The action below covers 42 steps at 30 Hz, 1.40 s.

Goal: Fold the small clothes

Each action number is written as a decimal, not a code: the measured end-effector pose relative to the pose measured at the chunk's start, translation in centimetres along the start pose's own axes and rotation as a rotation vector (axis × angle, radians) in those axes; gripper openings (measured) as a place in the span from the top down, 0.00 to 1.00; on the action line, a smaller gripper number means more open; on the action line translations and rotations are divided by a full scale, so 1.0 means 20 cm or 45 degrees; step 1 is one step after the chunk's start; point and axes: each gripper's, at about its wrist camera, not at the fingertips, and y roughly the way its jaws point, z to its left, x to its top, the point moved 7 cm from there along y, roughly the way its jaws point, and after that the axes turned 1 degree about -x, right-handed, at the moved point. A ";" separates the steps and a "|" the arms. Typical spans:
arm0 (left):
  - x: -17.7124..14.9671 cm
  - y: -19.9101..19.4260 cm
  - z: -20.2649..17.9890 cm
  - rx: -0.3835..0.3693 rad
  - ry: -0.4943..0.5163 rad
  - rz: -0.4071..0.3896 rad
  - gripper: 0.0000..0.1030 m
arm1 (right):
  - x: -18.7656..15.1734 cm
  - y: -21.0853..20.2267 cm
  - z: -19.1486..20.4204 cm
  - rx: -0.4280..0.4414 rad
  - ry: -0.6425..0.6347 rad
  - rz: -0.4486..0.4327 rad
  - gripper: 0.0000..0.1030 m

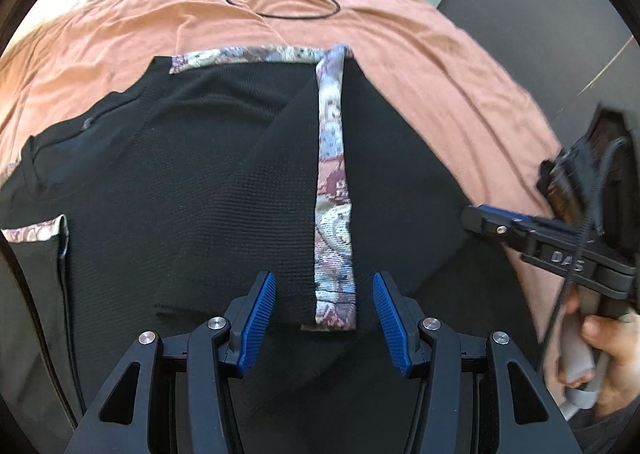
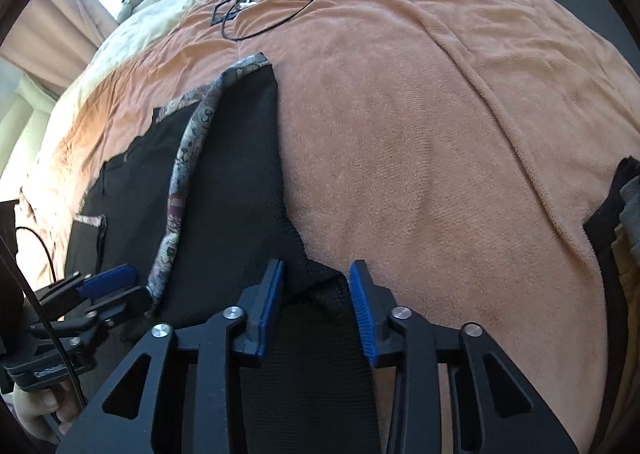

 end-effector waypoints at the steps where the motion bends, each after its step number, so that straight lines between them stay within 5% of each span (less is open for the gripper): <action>1: 0.00 0.01 0.00 0.029 0.012 -0.001 0.48 | 0.01 0.01 0.00 -0.012 -0.018 0.003 0.75; 9: 0.05 -0.02 0.16 0.151 0.036 -0.020 0.81 | 0.01 0.03 -0.01 -0.040 -0.071 -0.004 0.76; 18: 0.25 -0.22 0.55 0.383 -0.097 -0.124 0.79 | 0.06 -0.02 0.00 -0.039 -0.127 0.013 0.76; 27: 0.22 -0.27 0.69 0.355 -0.213 -0.139 0.57 | 0.06 -0.12 0.07 -0.010 -0.153 -0.034 0.76; 32: 0.12 -0.18 0.64 0.256 -0.239 -0.086 0.56 | -0.02 -0.12 0.16 0.107 -0.161 0.017 0.74; 34: 0.08 -0.17 0.62 0.242 -0.241 -0.077 0.56 | -0.04 -0.11 0.18 0.147 -0.146 0.035 0.65; 42: -0.10 -0.11 0.48 0.101 -0.285 -0.030 0.56 | -0.13 -0.02 0.15 0.247 -0.023 0.073 0.65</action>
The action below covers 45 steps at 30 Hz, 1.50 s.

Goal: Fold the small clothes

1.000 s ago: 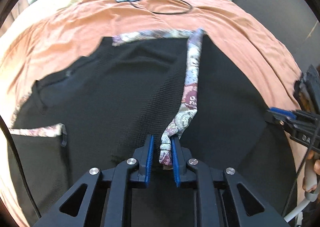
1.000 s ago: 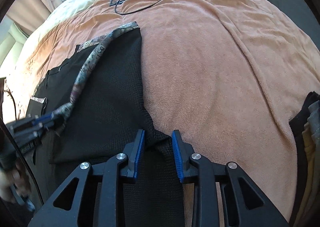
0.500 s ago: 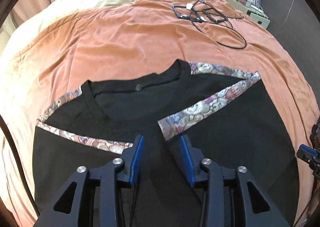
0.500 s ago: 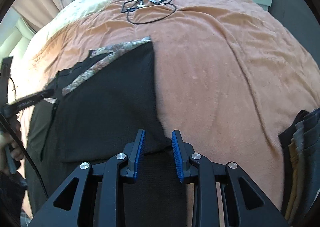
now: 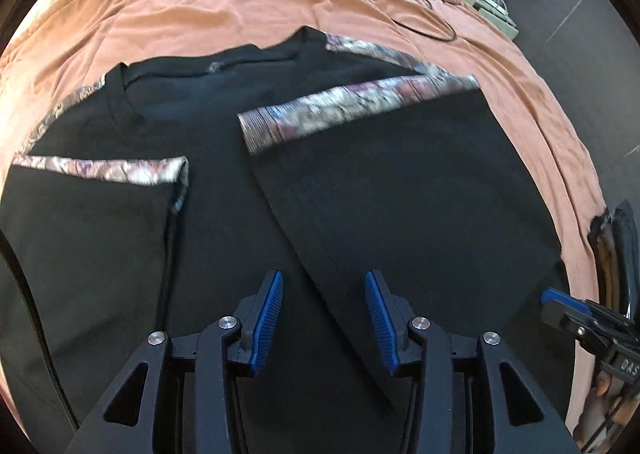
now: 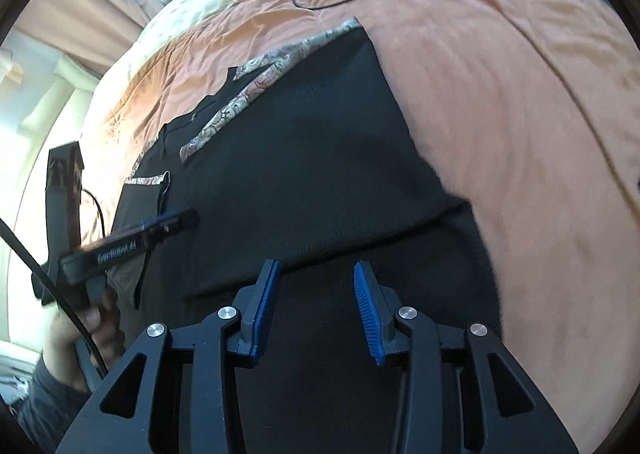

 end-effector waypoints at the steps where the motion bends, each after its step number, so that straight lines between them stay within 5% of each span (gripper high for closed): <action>1: -0.02 -0.01 -0.02 -0.009 -0.002 0.004 0.56 | -0.01 0.01 -0.01 0.020 0.022 0.003 0.65; 5: -0.10 -0.02 -0.06 -0.067 -0.054 0.014 0.61 | 0.00 0.07 -0.04 0.082 0.136 -0.014 0.65; 9: -0.16 -0.03 -0.09 -0.090 -0.078 0.031 0.88 | 0.02 0.11 -0.05 0.127 0.221 -0.034 0.81; 11: -0.18 -0.03 -0.11 -0.100 -0.086 0.034 0.94 | 0.01 0.14 -0.03 0.149 0.240 -0.023 0.84; 16: -0.23 -0.06 -0.15 -0.096 -0.078 0.038 0.95 | -0.02 0.14 0.01 0.140 0.203 -0.020 0.97; 23: -0.29 -0.08 -0.16 -0.141 -0.106 0.064 0.95 | -0.07 0.11 0.02 0.092 0.179 -0.007 0.98; 28: -0.25 -0.20 -0.06 -0.141 -0.135 0.014 0.82 | -0.07 0.07 0.07 0.047 0.113 0.037 0.90; 29: -0.23 -0.24 -0.02 -0.128 -0.147 -0.007 0.73 | -0.07 0.04 0.08 0.044 0.093 0.029 0.84; 31: -0.22 -0.33 0.10 -0.099 -0.187 -0.056 0.65 | -0.08 0.00 0.09 0.041 0.076 0.015 0.49; 38: -0.29 -0.58 0.36 -0.023 -0.199 -0.115 0.64 | -0.14 -0.15 0.09 -0.005 0.016 -0.035 0.47; 42: -0.37 -0.73 0.45 0.007 -0.170 -0.176 0.42 | -0.20 -0.26 0.13 -0.028 -0.037 -0.073 0.47; 45: -0.44 -0.86 0.50 0.020 -0.171 -0.219 0.41 | -0.24 -0.34 0.16 -0.056 -0.072 -0.080 0.47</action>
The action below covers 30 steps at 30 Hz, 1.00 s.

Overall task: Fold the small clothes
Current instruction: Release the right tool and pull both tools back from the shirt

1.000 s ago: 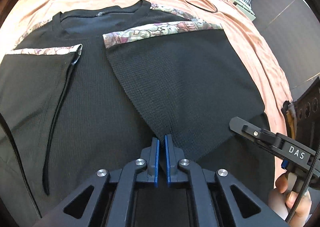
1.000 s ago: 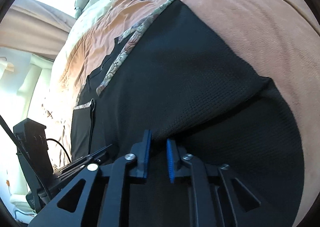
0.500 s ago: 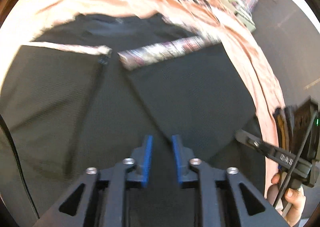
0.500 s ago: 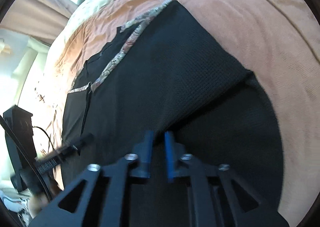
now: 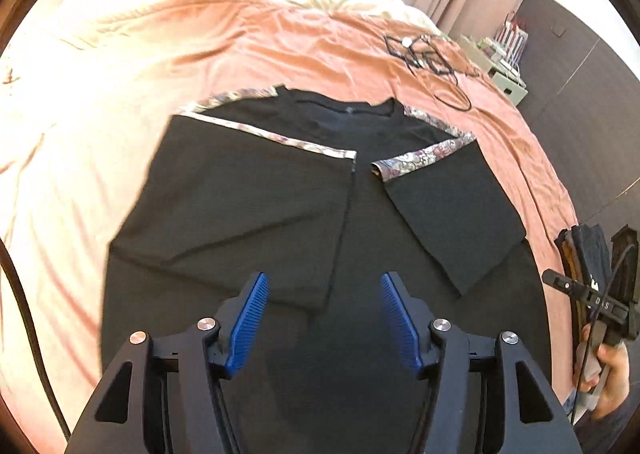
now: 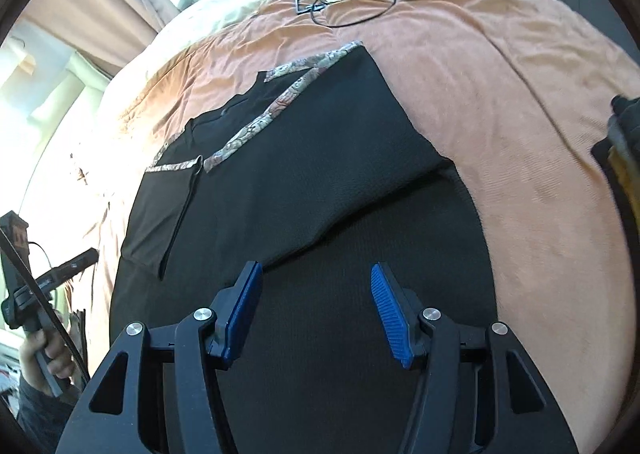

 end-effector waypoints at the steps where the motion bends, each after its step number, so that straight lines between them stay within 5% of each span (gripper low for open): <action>1: -0.02 -0.03 0.02 -0.007 -0.005 -0.007 0.41 | -0.01 -0.02 0.00 -0.004 -0.011 0.000 0.47; 11: -0.24 -0.47 0.19 0.017 0.025 -0.155 0.38 | -0.16 -0.24 0.11 -0.032 -0.133 -0.008 0.47; 17: -0.43 -0.84 0.20 -0.050 0.075 -0.368 0.05 | -0.30 -0.56 0.14 -0.111 -0.237 -0.139 0.27; 21: -0.56 -1.00 0.18 -0.026 0.127 -0.453 0.04 | -0.46 -0.76 0.18 -0.103 -0.289 -0.183 0.26; 26: -0.75 -1.12 0.23 -0.062 0.056 -0.435 0.00 | -0.63 -0.94 0.12 -0.135 -0.307 -0.238 0.26; 30: -0.91 -1.23 0.31 0.000 0.015 -0.478 0.00 | -0.79 -1.06 0.09 -0.172 -0.318 -0.291 0.26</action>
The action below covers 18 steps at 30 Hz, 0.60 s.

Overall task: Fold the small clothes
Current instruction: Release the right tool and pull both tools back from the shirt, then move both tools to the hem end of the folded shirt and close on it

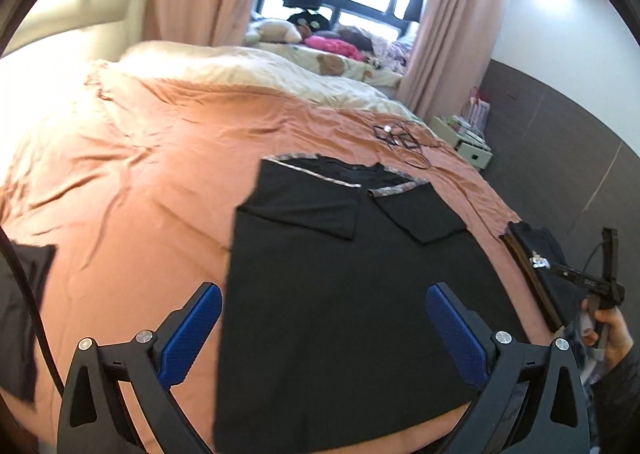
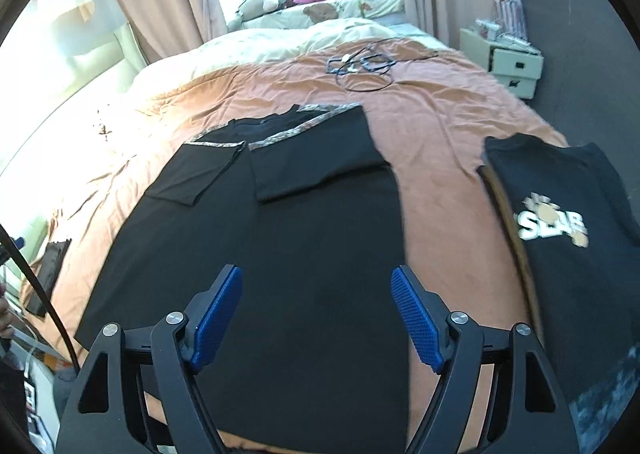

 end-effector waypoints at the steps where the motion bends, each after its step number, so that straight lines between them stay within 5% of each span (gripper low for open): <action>1: -0.02 -0.03 0.01 0.025 0.004 -0.013 0.00 | -0.03 -0.04 0.00 -0.016 -0.012 -0.011 0.26; 11: -0.35 -0.22 0.05 0.231 0.106 -0.063 0.00 | -0.30 -0.22 0.03 -0.025 -0.021 -0.057 0.26; 15: -0.47 -0.22 0.02 0.104 0.071 -0.014 0.00 | -0.42 -0.24 0.02 -0.057 -0.096 -0.067 0.26; 18: -0.56 -0.20 0.03 0.104 0.047 0.015 0.00 | -0.52 -0.23 0.01 -0.074 -0.122 -0.023 0.26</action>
